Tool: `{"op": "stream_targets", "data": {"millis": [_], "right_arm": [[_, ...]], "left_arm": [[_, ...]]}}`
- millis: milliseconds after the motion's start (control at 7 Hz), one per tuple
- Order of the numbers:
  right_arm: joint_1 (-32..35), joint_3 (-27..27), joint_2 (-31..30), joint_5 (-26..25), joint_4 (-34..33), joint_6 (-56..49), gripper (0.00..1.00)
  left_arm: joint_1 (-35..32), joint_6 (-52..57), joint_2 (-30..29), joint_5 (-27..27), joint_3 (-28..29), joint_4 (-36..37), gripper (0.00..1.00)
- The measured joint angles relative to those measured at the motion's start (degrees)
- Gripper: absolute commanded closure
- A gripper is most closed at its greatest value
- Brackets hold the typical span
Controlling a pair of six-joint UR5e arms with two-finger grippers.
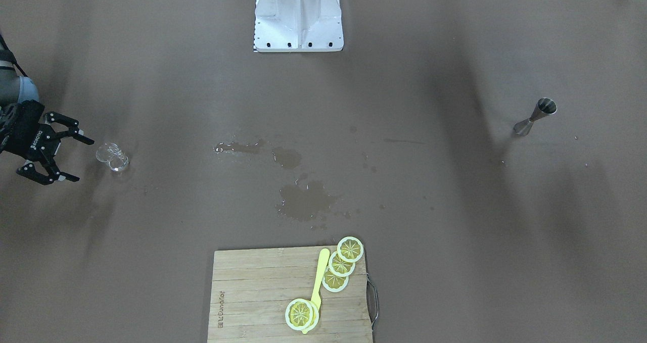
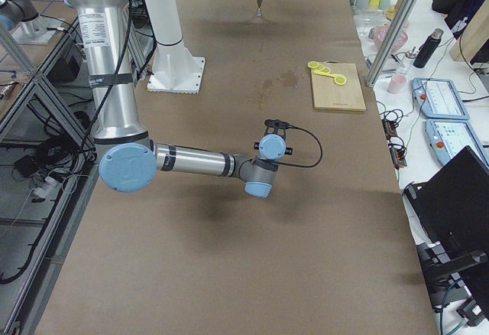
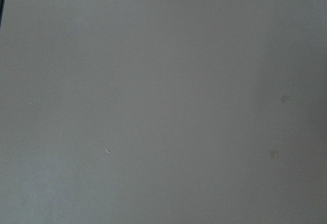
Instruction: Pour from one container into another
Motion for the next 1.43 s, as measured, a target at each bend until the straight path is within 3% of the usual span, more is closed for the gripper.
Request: {"op": "stream_targets", "data": {"millis": [286,714,1143,1429], "right_arm": [[-2.2,0.0,0.5,-1.1,0.0,0.0,0.02],[-3.9,0.2,0.9,-1.7,0.1,0.0,0.07],[-5.2,0.4,0.8,-2.9,0.1,-0.6,0.13],[-5.9,0.4,0.6,-3.2,0.1,-1.7,0.21]], "left_arm": [[0.1,-0.3,-0.2,-0.3,-0.4,-4.4,0.01],[0.3,-0.1,0.6,-0.6,-0.5,-25.3,0.01],[2.8,-0.3,3.9,-7.9,0.4,-47.0,0.01],[6.5,-3.3,7.6,-9.1,1.6,-54.9,0.01]]}}
